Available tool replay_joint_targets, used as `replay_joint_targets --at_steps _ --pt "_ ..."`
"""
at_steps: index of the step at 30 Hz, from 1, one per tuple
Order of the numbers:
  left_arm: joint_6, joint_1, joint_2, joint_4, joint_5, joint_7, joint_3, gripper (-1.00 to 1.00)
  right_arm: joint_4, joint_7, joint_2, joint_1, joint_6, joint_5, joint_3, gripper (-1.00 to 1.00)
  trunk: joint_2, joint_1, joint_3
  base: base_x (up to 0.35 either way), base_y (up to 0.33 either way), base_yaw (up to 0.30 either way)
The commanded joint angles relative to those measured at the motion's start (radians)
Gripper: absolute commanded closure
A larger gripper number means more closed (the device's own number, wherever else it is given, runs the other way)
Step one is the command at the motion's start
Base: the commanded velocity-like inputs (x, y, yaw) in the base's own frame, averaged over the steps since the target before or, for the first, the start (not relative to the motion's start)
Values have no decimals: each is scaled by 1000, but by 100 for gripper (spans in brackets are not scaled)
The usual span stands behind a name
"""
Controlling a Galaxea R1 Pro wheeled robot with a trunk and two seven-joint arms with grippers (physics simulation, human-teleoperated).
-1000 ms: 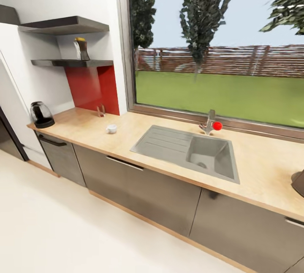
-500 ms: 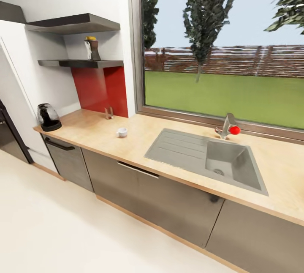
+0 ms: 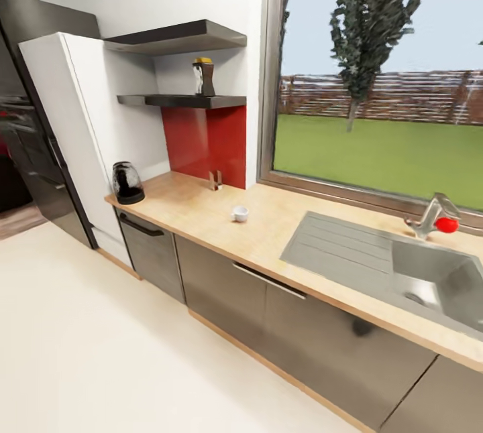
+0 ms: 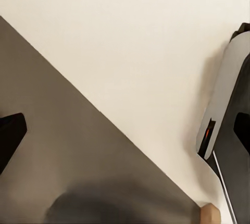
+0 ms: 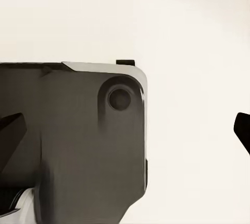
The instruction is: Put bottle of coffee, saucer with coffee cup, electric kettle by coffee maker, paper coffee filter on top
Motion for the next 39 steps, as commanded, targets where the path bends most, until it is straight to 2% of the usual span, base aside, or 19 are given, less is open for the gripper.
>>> replay_joint_targets --at_steps 1,9,30,32,39 --pt "7 0 0 -3 -3 0 1 -100 0 0 1 0 -3 8 -8 -100 -2 1 -2 174 305 275" --pt "2 0 -1 -4 -2 0 1 -100 0 0 1 0 -3 8 -8 -100 -2 1 -2 179 305 227" --pt "-1 0 0 -4 -4 0 -1 -100 0 0 -2 0 -3 11 -4 -100 -2 1 -2 205 288 10" --pt "-1 0 0 -4 -4 0 -8 -100 0 0 -2 0 -3 11 -5 -100 -2 1 -2 273 240 0" --pt "-2 0 -12 -9 -2 0 -73 -100 -1 1 0 0 -3 12 -3 -100 -2 1 -2 278 237 0"
